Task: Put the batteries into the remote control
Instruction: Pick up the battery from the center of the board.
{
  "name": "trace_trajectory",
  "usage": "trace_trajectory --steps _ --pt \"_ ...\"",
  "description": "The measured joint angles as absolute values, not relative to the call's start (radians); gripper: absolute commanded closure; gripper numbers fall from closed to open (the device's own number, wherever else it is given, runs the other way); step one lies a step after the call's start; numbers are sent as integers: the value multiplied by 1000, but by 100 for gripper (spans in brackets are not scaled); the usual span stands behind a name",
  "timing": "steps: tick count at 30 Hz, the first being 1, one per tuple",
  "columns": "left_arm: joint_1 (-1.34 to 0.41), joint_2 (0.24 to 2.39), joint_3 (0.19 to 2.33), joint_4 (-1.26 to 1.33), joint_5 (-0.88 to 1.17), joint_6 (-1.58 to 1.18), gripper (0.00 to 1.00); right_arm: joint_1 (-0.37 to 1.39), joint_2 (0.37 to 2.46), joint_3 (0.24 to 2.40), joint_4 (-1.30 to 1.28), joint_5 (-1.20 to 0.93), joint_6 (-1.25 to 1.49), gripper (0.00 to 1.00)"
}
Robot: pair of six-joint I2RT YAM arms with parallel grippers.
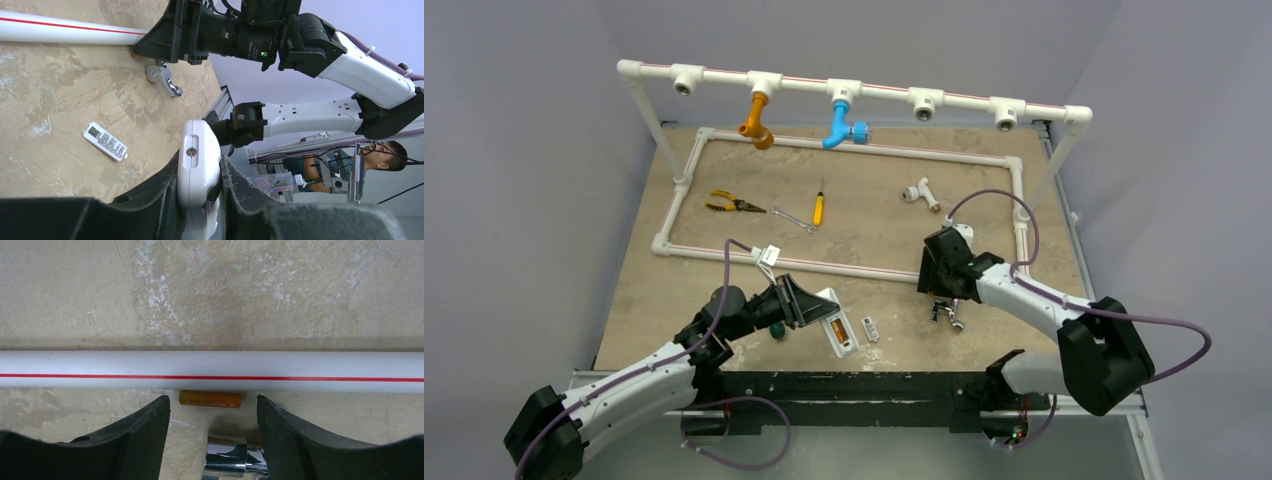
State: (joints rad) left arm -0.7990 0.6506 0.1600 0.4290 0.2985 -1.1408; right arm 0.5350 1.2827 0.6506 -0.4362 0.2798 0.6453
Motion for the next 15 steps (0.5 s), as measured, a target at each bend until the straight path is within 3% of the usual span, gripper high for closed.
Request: trace_trajectory --steps 15 --pt "-799 651 160 430 298 -1141 100 523 1328 640 -405 284 654 50"
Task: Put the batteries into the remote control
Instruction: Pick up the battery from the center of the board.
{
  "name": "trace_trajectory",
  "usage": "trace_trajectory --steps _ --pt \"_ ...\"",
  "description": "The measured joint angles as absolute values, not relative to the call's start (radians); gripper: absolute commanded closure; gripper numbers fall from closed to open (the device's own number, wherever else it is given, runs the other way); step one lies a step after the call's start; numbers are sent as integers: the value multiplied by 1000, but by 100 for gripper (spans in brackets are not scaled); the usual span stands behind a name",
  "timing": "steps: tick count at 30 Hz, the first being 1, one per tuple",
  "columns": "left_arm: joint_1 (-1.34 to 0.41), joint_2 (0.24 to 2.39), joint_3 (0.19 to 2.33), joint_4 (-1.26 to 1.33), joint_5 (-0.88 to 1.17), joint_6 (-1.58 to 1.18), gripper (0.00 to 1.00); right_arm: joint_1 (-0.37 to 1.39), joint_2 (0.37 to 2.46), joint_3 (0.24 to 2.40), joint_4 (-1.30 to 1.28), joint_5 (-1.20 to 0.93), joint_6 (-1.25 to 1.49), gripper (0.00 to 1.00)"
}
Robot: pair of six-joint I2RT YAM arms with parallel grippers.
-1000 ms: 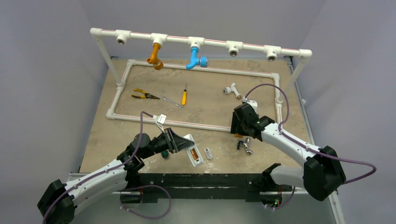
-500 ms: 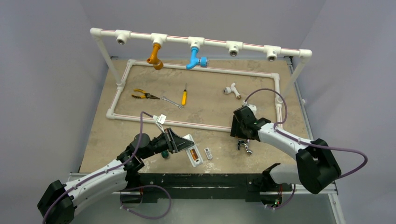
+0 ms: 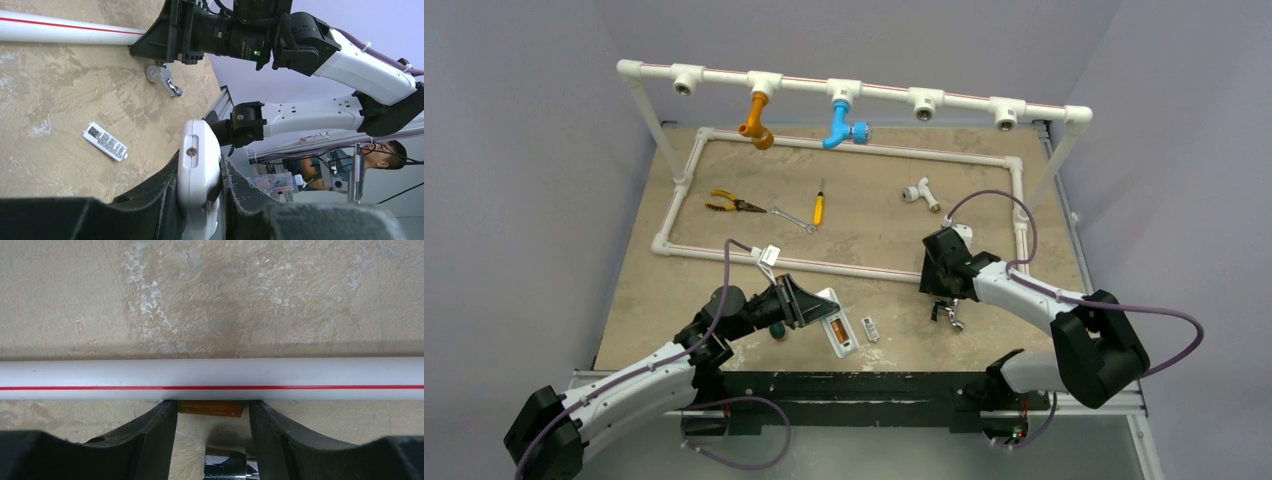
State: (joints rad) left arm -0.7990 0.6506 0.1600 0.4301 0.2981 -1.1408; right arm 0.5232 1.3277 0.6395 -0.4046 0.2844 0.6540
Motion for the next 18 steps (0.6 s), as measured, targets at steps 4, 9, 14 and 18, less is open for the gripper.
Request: trace_trajectory --steps 4,9,14,18 --pt "-799 650 160 430 299 -1141 100 524 1334 640 -404 294 649 57" --pt "-799 648 160 429 298 -1141 100 524 1334 641 -405 293 634 65" --pt "-799 647 160 429 299 -1141 100 524 1320 639 -402 263 588 68" --pt "-799 659 160 432 299 -1141 100 554 1290 639 -402 240 575 70"
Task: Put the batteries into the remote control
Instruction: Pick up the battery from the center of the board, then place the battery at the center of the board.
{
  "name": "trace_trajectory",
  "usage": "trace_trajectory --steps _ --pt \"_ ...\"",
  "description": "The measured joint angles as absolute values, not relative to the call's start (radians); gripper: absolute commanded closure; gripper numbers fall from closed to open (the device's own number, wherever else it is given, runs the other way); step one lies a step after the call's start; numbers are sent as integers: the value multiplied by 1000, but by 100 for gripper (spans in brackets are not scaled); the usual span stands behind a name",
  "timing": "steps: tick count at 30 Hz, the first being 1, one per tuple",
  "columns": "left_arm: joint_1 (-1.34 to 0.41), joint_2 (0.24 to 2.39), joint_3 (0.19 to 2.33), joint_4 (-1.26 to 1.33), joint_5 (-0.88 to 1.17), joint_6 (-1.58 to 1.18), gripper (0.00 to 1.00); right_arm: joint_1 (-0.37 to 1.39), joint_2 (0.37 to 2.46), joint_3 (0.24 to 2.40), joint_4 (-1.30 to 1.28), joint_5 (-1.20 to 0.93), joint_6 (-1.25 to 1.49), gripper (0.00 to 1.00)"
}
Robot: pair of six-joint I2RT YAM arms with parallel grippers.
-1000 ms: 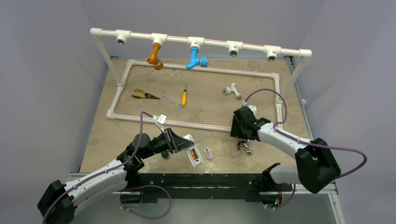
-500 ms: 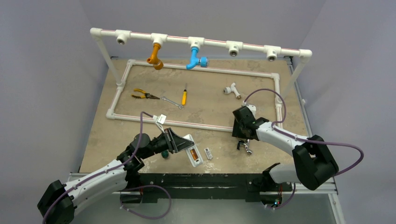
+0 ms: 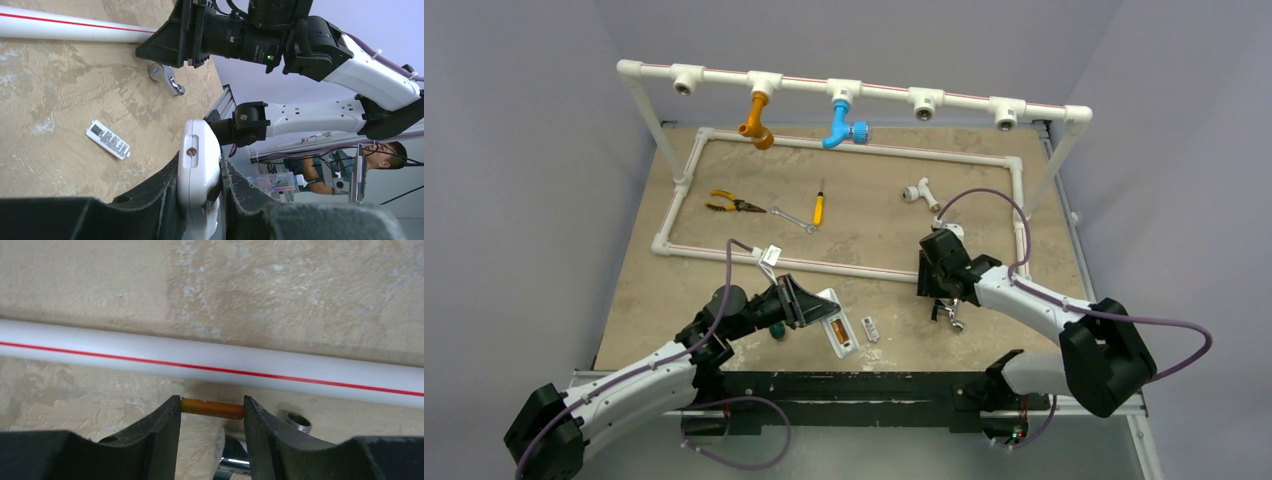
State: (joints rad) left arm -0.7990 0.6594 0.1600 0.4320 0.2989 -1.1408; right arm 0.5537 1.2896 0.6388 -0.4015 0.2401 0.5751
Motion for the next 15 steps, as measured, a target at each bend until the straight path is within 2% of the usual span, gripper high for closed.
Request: trace_trajectory --steps 8,15 --pt "-799 670 160 431 299 -1141 100 730 1288 650 -403 244 614 70" --pt "-799 644 160 422 299 -1141 100 807 1308 678 -425 276 690 70"
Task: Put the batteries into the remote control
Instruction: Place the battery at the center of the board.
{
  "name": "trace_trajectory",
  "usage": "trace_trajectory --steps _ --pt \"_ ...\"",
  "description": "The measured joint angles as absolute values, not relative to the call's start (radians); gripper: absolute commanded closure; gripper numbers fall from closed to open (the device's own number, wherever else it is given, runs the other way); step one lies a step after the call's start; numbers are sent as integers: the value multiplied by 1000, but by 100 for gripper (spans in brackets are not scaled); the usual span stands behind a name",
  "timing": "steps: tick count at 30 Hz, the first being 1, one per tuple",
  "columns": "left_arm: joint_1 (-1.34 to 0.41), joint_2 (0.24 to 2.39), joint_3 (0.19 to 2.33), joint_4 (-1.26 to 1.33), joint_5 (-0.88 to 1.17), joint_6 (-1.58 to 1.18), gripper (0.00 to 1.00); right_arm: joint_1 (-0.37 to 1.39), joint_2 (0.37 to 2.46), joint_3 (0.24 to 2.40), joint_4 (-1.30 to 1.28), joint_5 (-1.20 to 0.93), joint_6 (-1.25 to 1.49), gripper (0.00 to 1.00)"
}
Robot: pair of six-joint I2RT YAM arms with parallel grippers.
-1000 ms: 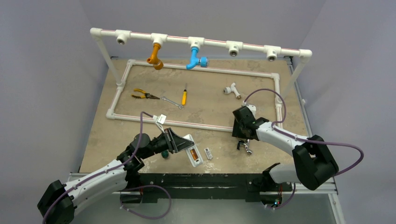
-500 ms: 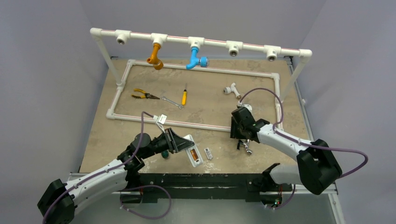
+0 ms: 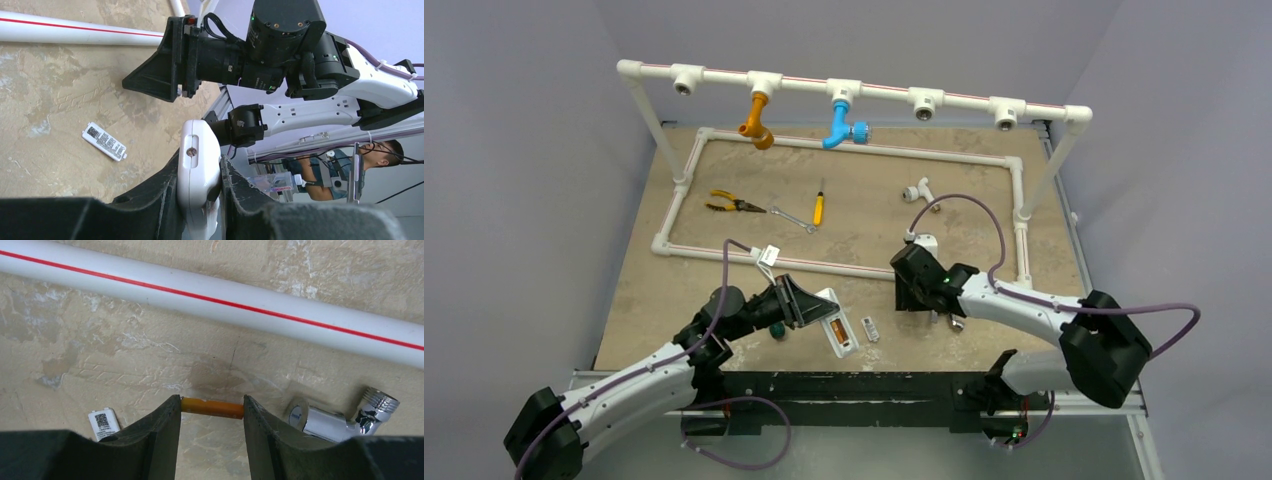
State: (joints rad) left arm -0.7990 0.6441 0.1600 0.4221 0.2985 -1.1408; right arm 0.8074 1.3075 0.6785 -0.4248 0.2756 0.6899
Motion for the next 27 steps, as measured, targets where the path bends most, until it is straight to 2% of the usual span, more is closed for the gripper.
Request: trace_trajectory --steps 4,9,13,19,27 --pt "-799 641 160 421 299 -1141 100 849 1325 680 -450 305 764 68" --pt "-799 650 160 420 299 -1141 100 888 1377 691 -464 327 866 53" --pt "-799 649 160 419 299 -1141 100 910 1407 721 -488 349 913 45" --pt "-799 626 160 398 298 -1141 100 918 1406 729 -509 349 894 44" --pt "-799 624 160 395 299 -1141 100 918 1394 786 -496 266 643 44"
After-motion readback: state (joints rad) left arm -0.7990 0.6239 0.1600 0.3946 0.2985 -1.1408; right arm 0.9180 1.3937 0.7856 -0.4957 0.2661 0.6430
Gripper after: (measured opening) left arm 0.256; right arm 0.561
